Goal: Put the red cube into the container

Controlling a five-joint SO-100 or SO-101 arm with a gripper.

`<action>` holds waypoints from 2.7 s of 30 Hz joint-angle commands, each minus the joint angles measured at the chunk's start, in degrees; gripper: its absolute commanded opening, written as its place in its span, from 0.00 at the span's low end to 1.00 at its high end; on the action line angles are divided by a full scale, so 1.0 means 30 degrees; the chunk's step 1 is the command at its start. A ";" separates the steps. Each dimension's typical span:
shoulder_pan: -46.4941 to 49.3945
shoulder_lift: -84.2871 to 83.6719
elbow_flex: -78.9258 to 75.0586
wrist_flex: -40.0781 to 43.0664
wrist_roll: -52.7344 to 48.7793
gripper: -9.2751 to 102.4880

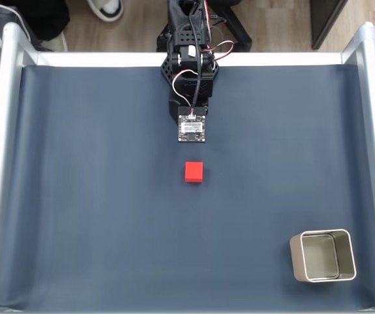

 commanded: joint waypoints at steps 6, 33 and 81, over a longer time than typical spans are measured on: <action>-0.0059 -0.0088 -0.0088 0.0117 -0.0117 0.09; -0.0029 -0.1260 -0.1172 -0.3047 -0.0645 0.08; 0.1904 -2.1445 -1.4971 -0.6387 -0.2959 0.32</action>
